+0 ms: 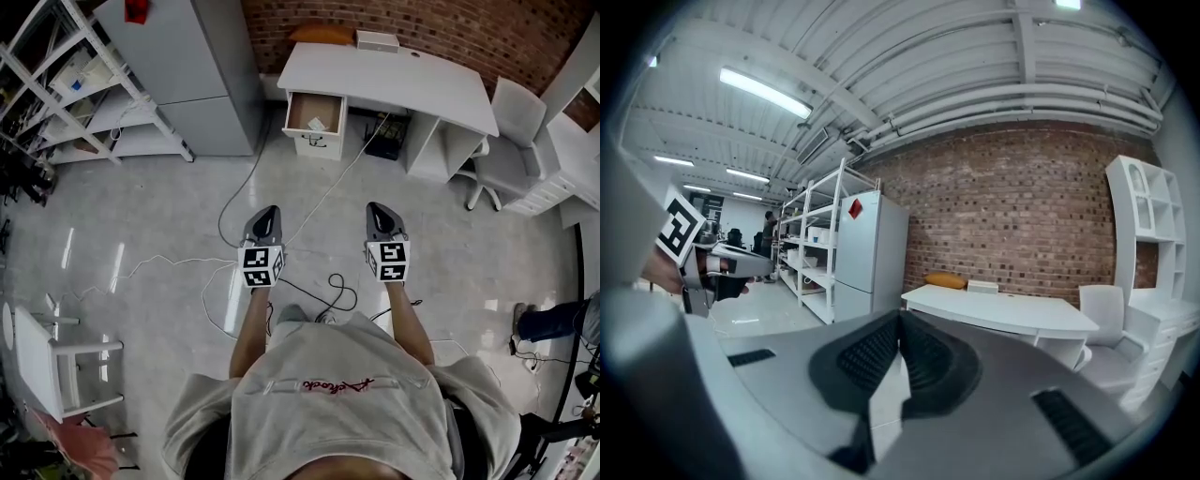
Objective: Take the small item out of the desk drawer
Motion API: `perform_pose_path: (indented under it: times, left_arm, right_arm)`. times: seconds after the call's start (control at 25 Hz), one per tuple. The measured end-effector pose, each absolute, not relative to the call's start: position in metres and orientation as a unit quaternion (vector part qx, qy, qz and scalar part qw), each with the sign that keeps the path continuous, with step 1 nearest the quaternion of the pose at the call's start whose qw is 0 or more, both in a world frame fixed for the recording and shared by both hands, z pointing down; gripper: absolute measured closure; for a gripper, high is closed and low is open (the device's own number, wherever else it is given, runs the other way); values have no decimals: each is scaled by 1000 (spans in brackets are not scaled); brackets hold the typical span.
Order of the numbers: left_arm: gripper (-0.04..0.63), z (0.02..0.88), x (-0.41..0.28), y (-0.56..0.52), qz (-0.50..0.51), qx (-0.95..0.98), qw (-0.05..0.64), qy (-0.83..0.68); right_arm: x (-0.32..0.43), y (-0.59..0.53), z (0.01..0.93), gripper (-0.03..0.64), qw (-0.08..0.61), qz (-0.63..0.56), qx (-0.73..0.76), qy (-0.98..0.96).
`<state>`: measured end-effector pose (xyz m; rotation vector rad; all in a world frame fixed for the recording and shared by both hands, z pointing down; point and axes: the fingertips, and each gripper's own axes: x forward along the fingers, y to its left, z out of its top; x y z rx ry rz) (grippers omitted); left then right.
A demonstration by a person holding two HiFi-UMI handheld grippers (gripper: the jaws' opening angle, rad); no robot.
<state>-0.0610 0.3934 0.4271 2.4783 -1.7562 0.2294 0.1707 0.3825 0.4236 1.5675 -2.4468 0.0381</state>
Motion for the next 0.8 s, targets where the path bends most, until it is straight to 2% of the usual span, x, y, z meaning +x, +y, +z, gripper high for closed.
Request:
perform_pose_path:
  times: [0.8]
  left_arm:
    - [586, 441, -50, 356, 81, 817, 51, -569]
  right_arm:
    - [170, 344, 444, 604, 118, 26, 533, -838]
